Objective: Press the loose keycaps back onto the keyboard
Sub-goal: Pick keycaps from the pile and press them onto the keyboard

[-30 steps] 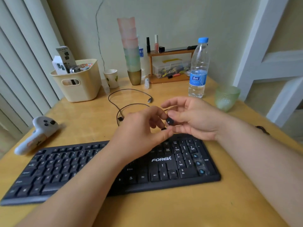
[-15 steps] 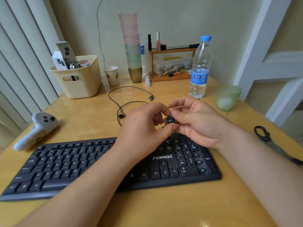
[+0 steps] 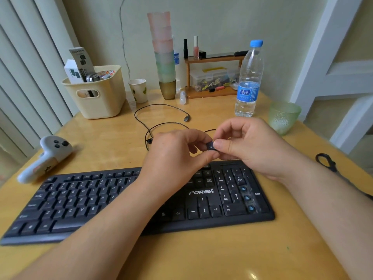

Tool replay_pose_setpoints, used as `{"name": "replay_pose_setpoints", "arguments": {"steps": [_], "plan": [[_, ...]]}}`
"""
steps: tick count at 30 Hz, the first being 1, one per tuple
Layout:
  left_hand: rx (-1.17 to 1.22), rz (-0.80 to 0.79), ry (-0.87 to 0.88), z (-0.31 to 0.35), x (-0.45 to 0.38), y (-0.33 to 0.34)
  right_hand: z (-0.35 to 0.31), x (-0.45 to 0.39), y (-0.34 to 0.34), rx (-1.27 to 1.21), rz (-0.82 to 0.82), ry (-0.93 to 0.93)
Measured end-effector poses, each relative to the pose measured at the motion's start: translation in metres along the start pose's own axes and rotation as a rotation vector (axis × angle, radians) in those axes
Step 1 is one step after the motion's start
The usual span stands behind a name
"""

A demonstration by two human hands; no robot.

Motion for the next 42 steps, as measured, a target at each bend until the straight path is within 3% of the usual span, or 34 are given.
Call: {"name": "replay_pose_setpoints", "arguments": {"steps": [7, 10, 14, 18, 22, 27, 36, 42], "plan": [[0.042, -0.005, 0.007, 0.005, 0.001, 0.001, -0.008, 0.007, -0.007, 0.201, 0.004, 0.047], [0.037, -0.035, 0.03, 0.01, 0.004, 0.002, -0.021, 0.011, -0.017, 0.329, -0.111, 0.106], [0.047, -0.125, 0.085, 0.02, 0.009, 0.007, -0.034, 0.025, -0.03, 0.429, -0.253, 0.219], [-0.018, -0.384, 0.177, 0.027, 0.012, 0.011, -0.029, 0.046, -0.04, 0.568, -0.26, 0.288], [-0.05, -0.337, 0.203, 0.017, 0.01, 0.005, -0.015, 0.062, -0.037, 0.742, -0.251, 0.345], [-0.044, -0.367, 0.211, 0.013, 0.01, 0.007, -0.013, 0.07, -0.027, 0.805, -0.291, 0.397], [-0.079, -0.589, 0.193, 0.012, 0.015, 0.014, -0.017, 0.066, -0.019, 0.907, -0.379, 0.455], [-0.068, -0.616, 0.183, 0.013, 0.015, 0.014, -0.022, 0.06, -0.025, 0.913, -0.383, 0.485]]}}
Point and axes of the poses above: each hand's wrist, its own x-axis away from the middle knuckle, its own y-axis out of the palm, z = x × y, the point moved 2 cm from there along -x, towards the middle knuckle, and after that the axes turned 11 degrees about x, right-handed, at the moved point
